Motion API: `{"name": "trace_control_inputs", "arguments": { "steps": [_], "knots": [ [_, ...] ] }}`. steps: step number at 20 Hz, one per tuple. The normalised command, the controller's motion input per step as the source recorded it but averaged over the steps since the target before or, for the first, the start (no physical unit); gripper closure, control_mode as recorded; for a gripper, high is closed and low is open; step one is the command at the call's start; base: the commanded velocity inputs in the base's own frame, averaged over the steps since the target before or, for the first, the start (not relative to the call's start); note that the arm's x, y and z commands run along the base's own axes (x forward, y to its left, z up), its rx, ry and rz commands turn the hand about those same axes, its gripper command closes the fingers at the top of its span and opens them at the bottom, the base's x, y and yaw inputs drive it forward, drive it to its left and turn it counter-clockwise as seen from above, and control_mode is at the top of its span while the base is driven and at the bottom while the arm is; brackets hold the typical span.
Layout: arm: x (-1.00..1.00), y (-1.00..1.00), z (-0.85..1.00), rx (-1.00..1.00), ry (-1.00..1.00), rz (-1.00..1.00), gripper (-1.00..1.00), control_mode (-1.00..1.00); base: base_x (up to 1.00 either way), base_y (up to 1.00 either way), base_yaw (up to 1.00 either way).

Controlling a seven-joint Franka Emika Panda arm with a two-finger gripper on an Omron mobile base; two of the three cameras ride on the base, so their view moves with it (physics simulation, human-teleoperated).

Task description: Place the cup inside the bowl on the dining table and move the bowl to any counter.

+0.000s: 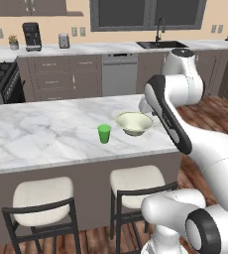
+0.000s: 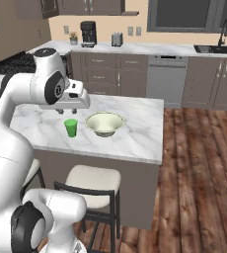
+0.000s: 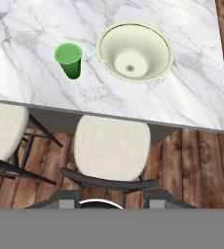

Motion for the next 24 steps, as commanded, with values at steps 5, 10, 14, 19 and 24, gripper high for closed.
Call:
{"name": "trace_control_inputs", "arguments": {
  "steps": [5,10,14,19,24],
  "knots": [
    [0.05,0.00,0.00,0.00,-0.01,0.00,-1.00,-1.00,0.00,0.00,0.00],
    [0.00,0.06,0.00,0.00,0.00,0.00,-1.00,-1.00,0.00,0.00,0.00],
    [0.00,0.29,-0.02,0.00,0.00,0.00,-1.00,-1.00,0.00,0.00,0.00],
    [0.00,0.34,0.00,0.00,0.00,0.00,-1.00,-1.00,0.00,0.00,0.00],
    [0.00,0.34,0.00,0.03,0.00,0.00,-1.00,-1.00,0.00,0.00,0.00]
  ]
}}
